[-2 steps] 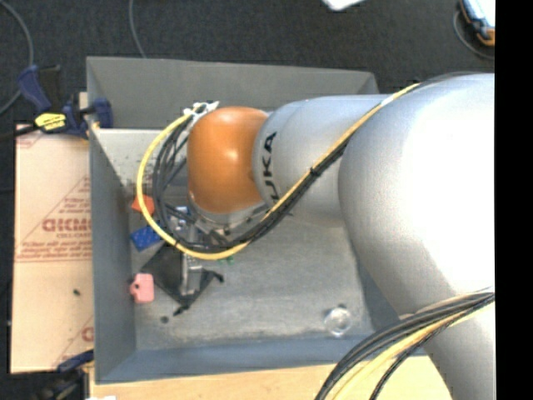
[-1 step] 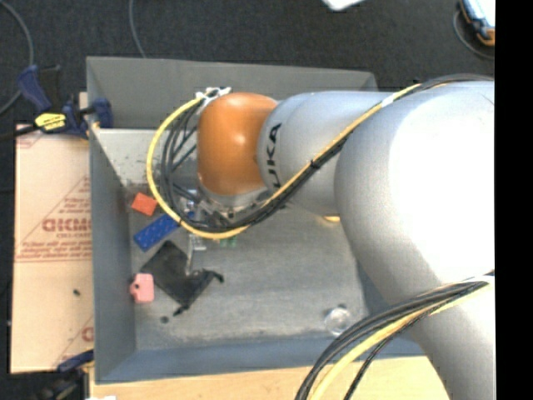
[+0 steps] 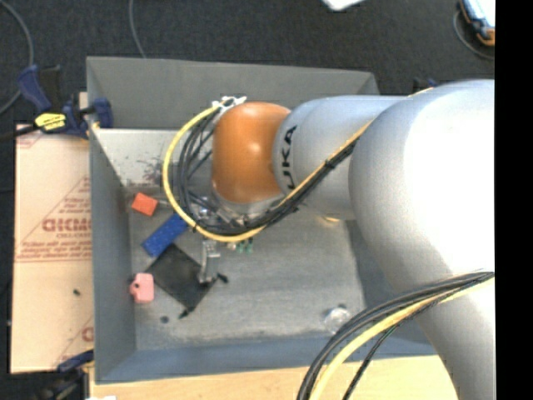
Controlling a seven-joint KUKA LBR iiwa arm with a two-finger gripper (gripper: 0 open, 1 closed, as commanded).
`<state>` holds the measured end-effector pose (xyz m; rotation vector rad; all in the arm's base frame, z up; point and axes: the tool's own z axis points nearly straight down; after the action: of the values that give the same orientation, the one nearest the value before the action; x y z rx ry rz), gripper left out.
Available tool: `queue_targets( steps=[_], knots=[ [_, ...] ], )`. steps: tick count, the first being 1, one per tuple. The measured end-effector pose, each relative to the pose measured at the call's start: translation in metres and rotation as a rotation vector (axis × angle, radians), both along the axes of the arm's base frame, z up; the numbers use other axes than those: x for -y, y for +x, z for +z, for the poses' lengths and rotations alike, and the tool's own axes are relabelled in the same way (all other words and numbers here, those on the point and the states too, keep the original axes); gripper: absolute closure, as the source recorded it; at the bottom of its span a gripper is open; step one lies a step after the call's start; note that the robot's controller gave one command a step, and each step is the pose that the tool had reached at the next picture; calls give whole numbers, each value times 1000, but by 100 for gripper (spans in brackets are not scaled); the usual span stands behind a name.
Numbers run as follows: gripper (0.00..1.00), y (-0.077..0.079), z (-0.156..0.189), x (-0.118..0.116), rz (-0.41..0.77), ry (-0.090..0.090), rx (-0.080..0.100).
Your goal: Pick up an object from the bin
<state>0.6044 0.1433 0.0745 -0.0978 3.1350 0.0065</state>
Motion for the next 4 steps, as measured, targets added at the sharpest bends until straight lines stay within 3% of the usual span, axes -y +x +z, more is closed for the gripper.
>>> queue_targets(
  steps=[1, 2, 3, 4],
  knots=[
    [0, -43, -3, -63, -161, 3, 3],
    [100, -33, -3, -40, -350, 4, 4],
    [100, -33, -4, -40, -351, 4, 4],
    [100, -21, 67, -45, -333, 8, 12]
  ],
)
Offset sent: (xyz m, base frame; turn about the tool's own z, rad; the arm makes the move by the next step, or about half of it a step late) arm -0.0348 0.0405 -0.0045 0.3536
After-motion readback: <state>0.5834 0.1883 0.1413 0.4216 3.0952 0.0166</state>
